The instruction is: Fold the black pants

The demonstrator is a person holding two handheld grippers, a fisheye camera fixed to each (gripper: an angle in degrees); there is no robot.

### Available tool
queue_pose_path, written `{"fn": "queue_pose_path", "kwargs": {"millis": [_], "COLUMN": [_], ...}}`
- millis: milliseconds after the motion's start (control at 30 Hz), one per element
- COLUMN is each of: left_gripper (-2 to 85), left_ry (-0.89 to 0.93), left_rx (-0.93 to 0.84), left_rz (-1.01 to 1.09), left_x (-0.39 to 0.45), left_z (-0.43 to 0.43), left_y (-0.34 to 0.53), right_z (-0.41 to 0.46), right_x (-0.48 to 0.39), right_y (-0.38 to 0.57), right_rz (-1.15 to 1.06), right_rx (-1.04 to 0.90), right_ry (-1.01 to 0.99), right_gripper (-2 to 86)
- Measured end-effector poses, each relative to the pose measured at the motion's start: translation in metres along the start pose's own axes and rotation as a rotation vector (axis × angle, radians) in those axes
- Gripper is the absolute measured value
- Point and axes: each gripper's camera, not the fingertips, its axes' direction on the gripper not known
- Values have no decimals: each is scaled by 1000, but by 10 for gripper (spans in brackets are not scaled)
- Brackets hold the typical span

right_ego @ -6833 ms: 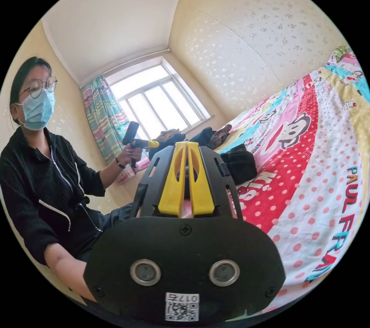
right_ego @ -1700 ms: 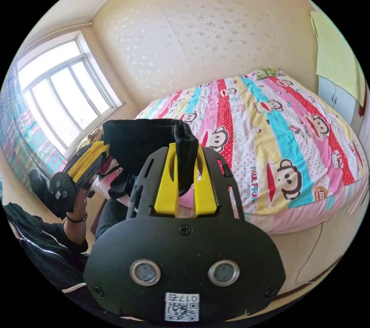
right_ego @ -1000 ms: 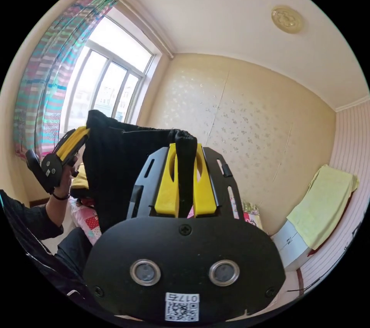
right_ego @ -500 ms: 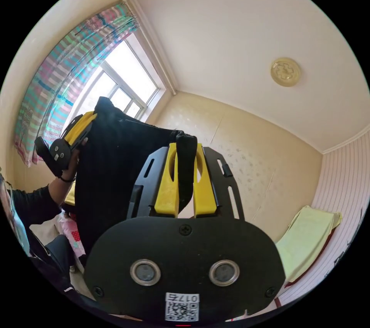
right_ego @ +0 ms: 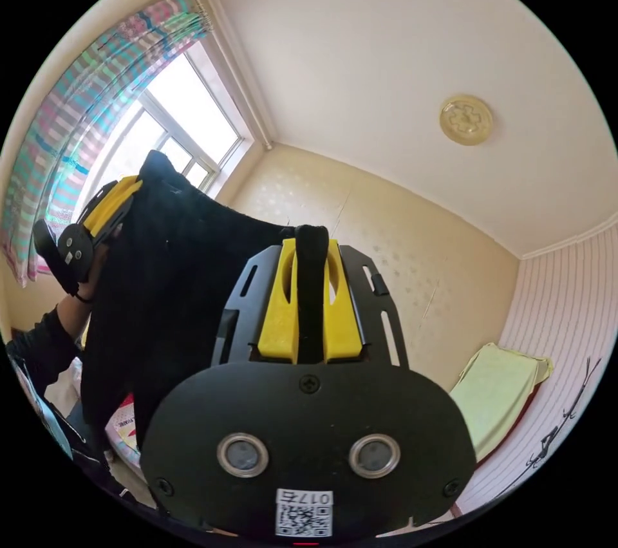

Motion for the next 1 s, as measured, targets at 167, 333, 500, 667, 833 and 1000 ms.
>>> {"fn": "queue_pose_path", "kwargs": {"millis": [167,333,500,667,833,1000], "left_gripper": [39,45,73,64,60,64], "left_ry": [1,151,157,453,840,956], "left_rx": [-120,-379,-828,-834,-1152,-1481], "left_rz": [77,206,487,642,476,193], "left_x": [99,256,357,344,240,123], "left_z": [131,332,443,345,192,107], "left_y": [115,273,512,757,880,896], "right_z": [155,394,550,542,388,201], "right_x": [25,71,75,-9,-126,-192], "right_y": [77,189,441,714,931,992], "right_rz": [56,206,403,346,433,490], "right_rx": [-151,-360,-486,-686,-917,-1080], "right_ry": [-30,43,21,-292,-549,-474], "right_gripper": [63,73,112,101,102,106]}}
